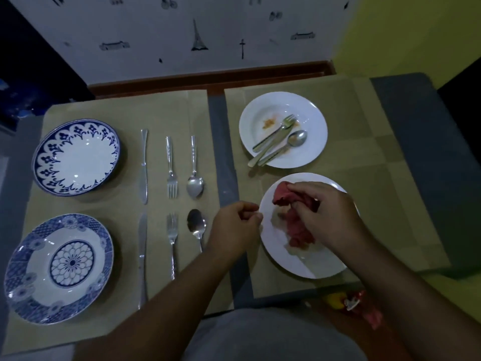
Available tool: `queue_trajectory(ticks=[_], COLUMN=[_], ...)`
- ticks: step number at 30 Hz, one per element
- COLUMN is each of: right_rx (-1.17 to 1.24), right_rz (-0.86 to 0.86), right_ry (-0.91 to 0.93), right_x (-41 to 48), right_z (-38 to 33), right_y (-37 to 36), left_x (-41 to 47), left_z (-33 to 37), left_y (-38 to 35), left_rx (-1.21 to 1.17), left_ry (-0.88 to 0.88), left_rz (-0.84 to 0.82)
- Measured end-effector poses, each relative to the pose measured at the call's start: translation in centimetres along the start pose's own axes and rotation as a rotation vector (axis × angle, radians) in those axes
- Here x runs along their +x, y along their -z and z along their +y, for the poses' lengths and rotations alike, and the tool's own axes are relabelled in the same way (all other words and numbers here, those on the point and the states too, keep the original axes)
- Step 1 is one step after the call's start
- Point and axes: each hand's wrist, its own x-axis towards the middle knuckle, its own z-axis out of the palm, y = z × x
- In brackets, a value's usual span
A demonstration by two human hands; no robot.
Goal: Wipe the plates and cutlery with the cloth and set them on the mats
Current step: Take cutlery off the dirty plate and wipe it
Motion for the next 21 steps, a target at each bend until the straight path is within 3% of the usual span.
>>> queue_trajectory(ticks=[7,17,21], right_rx=[0.057,-0.066,-0.075], right_rz=[0.057,0.108,0.146], right_ry=[-0.123,-0.126,-0.137], right_x=[-2.2,-4.8,-5.8], right_z=[4.6,6.8,6.6], right_y=[4.3,6.0,6.3], left_x=[-2.9,-4.3,-3.8], left_z=[1.4,2.3,2.3], left_y=[-5.5,-10.2,-12.2], left_rx=[-0.178,-0.465,-0.486], left_ry=[0.199,0.524,0.602], left_rz=[-0.118,-0.314,-0.285])
